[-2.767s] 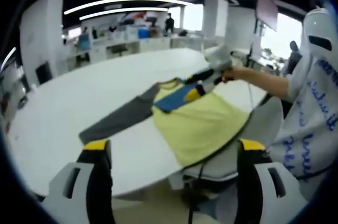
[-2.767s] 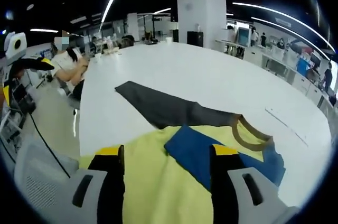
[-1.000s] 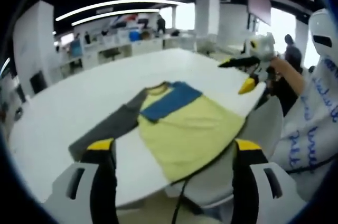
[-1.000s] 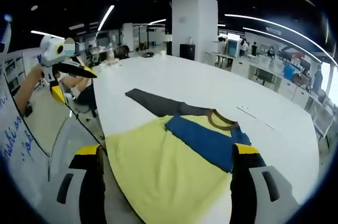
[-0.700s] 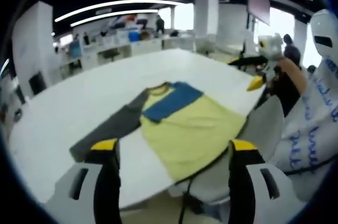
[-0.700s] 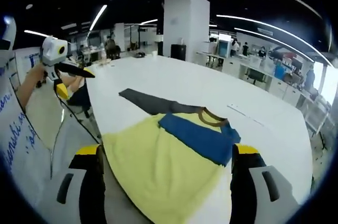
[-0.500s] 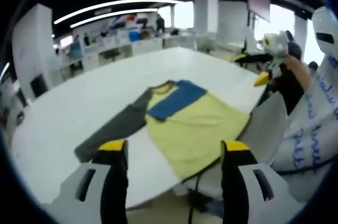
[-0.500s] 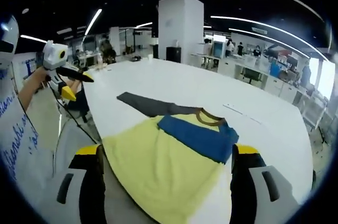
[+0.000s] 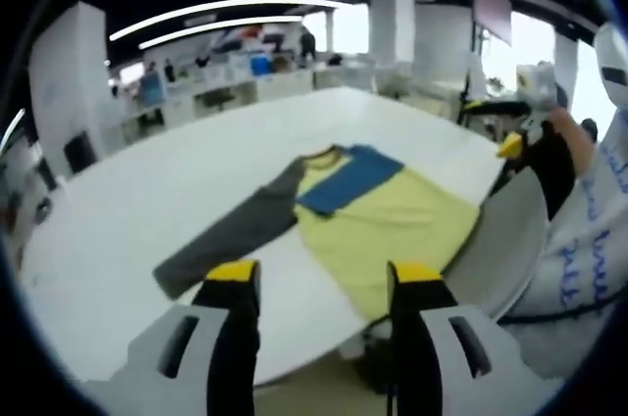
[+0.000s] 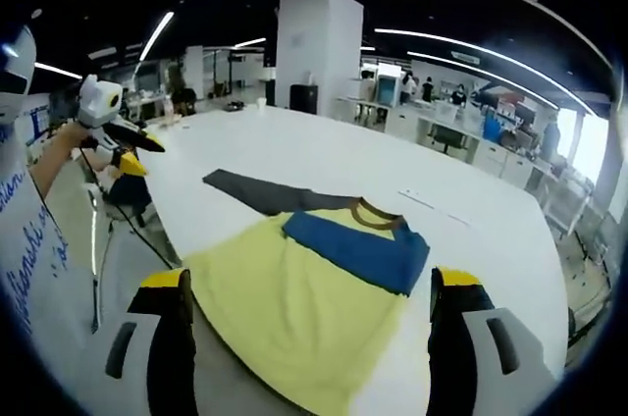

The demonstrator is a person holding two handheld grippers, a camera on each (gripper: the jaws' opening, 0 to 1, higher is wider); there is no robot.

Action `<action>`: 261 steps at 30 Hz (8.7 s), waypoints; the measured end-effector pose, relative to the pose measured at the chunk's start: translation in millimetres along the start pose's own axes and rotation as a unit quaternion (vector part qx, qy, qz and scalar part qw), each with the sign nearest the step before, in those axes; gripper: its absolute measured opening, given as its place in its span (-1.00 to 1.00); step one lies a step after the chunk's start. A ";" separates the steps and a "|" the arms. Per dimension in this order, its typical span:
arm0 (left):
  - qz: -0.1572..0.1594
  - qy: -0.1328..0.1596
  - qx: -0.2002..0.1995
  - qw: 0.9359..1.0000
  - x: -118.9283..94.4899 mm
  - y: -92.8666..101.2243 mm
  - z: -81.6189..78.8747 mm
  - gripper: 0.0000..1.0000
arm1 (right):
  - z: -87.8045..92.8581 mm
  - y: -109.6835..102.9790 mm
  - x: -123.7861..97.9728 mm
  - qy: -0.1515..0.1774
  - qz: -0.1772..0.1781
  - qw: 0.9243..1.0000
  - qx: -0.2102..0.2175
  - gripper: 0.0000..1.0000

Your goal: Fold the garment on the visible template until the final outline fits inside the template.

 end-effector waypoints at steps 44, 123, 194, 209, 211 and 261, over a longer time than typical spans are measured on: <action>-0.115 0.027 -0.110 0.987 19.1 -139.6 68.7 -0.88 | 7.1 -19.6 -6.2 -0.022 0.057 0.998 -0.004 0.99; -0.244 -0.077 -0.134 0.957 104.4 -252.6 147.2 -0.70 | 4.8 -14.3 -18.5 -0.051 0.093 0.994 0.005 0.94; -0.220 0.024 -0.045 0.974 119.8 -223.2 77.4 -1.00 | 3.0 -19.0 -16.5 -0.035 0.069 0.997 -0.007 1.00; -0.169 0.062 -0.021 0.984 145.0 -190.4 25.3 -1.00 | -1.2 -3.5 -31.7 -0.024 0.103 0.994 -0.012 1.00; -0.166 0.064 -0.019 0.984 147.3 -186.6 19.2 -1.00 | -1.5 -1.8 -33.4 -0.022 0.102 0.994 -0.015 1.00; -0.141 0.106 -0.001 0.984 211.1 -60.1 -72.4 -1.00 | 12.0 54.8 -91.1 0.030 0.049 0.998 -0.030 1.00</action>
Point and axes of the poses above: the point that each gripper's makers call its tool centre point, and the gripper's own axes: x roughly forward along the fingers, y roughly to its right, z roughly out of its underside, the point moved 8 cm from there along -x, roughly backward along the fingers, and after that the axes turned 13 degrees about y, right-handed, at the moved point
